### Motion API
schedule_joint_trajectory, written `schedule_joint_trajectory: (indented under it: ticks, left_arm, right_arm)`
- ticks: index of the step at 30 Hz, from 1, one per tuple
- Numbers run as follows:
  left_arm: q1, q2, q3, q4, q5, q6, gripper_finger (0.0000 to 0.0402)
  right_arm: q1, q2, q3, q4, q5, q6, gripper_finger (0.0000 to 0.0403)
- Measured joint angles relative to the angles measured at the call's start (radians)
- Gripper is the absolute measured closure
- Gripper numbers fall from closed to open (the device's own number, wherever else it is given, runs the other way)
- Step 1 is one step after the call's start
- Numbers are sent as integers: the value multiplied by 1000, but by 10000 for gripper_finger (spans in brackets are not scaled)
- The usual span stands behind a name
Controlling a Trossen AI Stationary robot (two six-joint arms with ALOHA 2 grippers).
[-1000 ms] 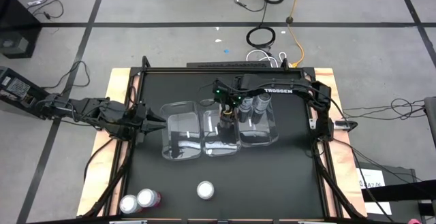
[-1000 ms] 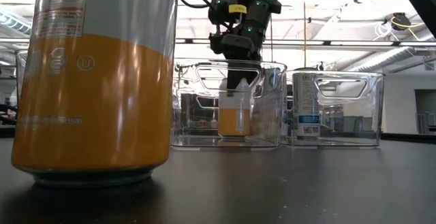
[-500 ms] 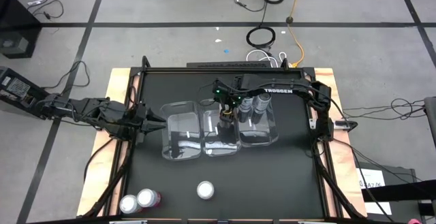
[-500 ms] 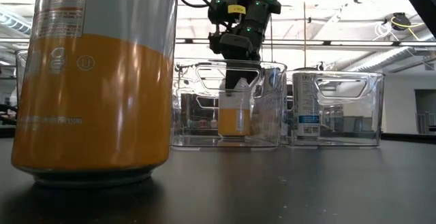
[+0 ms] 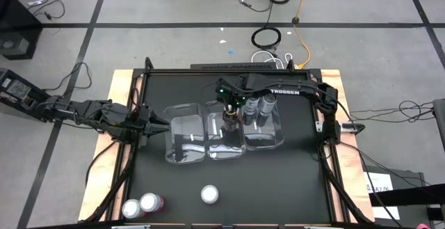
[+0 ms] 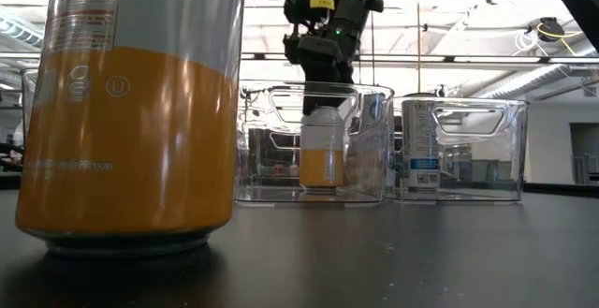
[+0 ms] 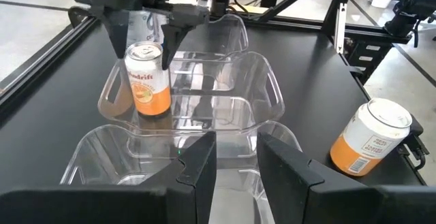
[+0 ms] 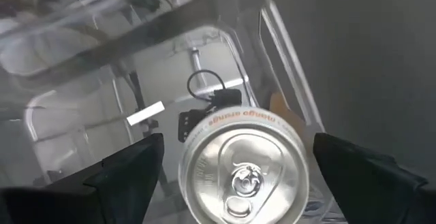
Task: Sort soda cans
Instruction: Put the right orange soda can into the center transparent bin, then put the orange soda can into the center transparent bin
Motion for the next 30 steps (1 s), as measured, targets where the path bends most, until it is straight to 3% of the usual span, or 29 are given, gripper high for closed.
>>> schedule_joint_trajectory:
  ticks: [8, 16, 30]
  left_arm:
    - [0, 0, 0, 0, 0, 0, 285]
    - [0, 0, 0, 0, 0, 0, 285]
    - [0, 0, 0, 1, 0, -1, 285]
  right_arm:
    - [0, 1, 136, -118, 2, -32, 14]
    - [17, 0, 300, -158, 4, 113, 14]
    - [240, 0, 316, -191, 7, 173, 14]
